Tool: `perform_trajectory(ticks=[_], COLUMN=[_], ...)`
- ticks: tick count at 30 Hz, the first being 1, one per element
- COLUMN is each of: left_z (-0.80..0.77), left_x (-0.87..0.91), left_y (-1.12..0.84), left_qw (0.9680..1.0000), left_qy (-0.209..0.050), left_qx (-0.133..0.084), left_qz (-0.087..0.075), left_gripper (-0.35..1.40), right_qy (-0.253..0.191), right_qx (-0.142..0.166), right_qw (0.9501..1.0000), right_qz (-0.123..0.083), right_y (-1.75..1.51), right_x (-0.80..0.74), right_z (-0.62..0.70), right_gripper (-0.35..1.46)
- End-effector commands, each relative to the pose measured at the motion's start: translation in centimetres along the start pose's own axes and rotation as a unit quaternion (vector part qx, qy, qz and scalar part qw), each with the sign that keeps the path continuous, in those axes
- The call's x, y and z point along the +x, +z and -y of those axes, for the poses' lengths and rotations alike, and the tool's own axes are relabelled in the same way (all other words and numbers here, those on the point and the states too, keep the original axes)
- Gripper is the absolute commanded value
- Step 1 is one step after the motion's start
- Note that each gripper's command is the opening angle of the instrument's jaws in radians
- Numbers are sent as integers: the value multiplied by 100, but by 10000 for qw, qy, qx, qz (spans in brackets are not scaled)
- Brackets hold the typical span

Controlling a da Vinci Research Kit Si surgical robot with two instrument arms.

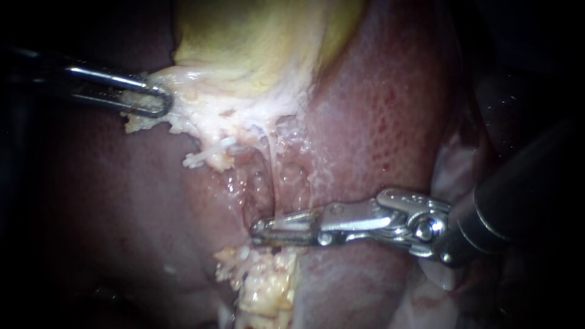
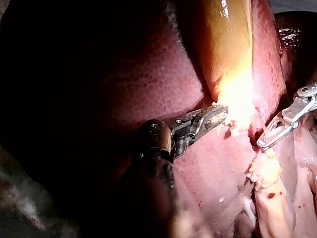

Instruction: Going back first clip right tube

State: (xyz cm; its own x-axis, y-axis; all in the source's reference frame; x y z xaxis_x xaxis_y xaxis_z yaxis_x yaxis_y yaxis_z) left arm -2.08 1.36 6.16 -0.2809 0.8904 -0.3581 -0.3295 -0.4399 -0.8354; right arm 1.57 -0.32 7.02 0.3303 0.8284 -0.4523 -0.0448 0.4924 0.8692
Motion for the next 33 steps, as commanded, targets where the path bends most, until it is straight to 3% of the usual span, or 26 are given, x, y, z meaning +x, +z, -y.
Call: perform_trajectory(ticks=[1, 4, 8, 14, 20, 33], left_z=[0, 0, 0, 0, 0, 0], left_x=[0, 0, 0, -1, -1, -2], left_y=[0, 0, 0, 0, 0, 0], left_qw=[10000, 10000, 10000, 10000, 10000, 10000], left_qy=[0, 0, 1, 1, 2, 4], left_qx=[2, 2, 2, 3, 2, 3], left_qz=[0, -1, -1, -1, 0, 0], left_gripper=[-35, -35, -35, -35, -35, -35], right_qy=[-64, -250, -355, -857, -1232, -1380], right_qx=[-5, 11, 32, 38, -295, -345], right_qw=[10000, 9997, 9993, 9963, 9916, 9894], right_qz=[2, -35, -101, -93, -258, -276], right_y=[1, 7, 17, 18, 14, 5], right_x=[-1, -2, -4, -2, 0, -3], right_z=[0, -1, -4, -11, -20, -21], right_gripper=[-35, 12, 37, 45, 49, 49])
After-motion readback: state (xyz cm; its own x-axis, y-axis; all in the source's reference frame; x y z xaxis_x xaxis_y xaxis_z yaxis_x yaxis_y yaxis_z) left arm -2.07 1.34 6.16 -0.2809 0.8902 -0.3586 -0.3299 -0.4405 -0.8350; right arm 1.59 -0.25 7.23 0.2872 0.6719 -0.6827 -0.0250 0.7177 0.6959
